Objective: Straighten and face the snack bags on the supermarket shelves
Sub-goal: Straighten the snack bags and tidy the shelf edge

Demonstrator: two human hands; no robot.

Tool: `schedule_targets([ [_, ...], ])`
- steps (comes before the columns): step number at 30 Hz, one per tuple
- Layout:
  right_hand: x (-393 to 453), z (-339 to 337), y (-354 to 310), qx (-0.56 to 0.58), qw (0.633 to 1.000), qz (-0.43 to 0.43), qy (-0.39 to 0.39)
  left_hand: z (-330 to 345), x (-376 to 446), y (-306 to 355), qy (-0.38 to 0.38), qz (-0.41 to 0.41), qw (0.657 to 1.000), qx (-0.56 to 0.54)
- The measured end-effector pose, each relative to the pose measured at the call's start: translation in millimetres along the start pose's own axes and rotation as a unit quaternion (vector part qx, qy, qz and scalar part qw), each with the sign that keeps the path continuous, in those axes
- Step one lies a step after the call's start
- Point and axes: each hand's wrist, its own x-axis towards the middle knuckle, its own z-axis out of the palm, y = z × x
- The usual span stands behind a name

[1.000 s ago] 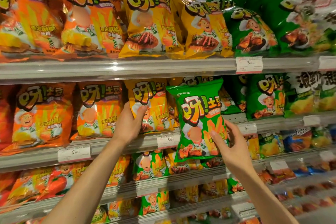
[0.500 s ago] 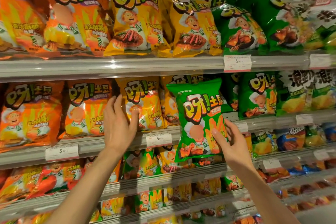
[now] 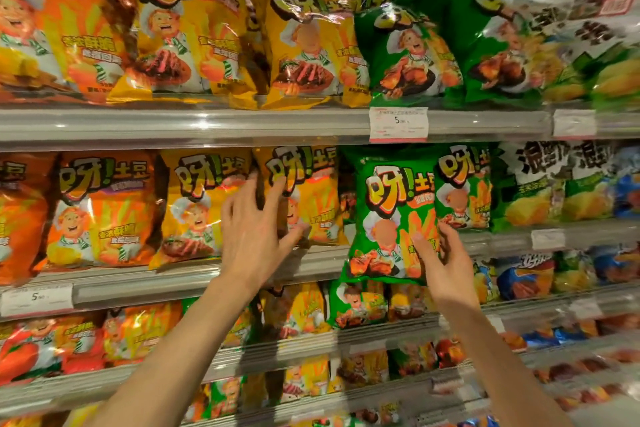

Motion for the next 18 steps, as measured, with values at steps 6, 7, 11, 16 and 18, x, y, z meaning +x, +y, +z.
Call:
schedule_targets([
  [6,35.0,5.4,-12.0,-0.015,0.999,-0.015,-0.024,10.4,4.1,13.1,-0.025,-0.017,0.999,0.024],
  [7,40.8,7.8,-13.5,-0.017,0.999,-0.016,-0.027,10.8,4.4,14.2,-0.025,-0.015,0.999,0.026],
  [11,60.6,18.6,-14.7,-0.034,0.998,-0.028,-0.042,9.7,9.0,16.4,-0.042,-0.023,0.998,0.031],
  [16,72.8,27.9,-12.5,-0.046,0.996,-0.039,-0.066,5.2,7.2,13.3,-0.031,-0.020,0.999,0.030],
  [18,75.2,34.4,-13.8,-0.055,0.995,-0.042,-0.070,2.5,5.9,8.9,-0.028,-0.018,0.999,0.033],
])
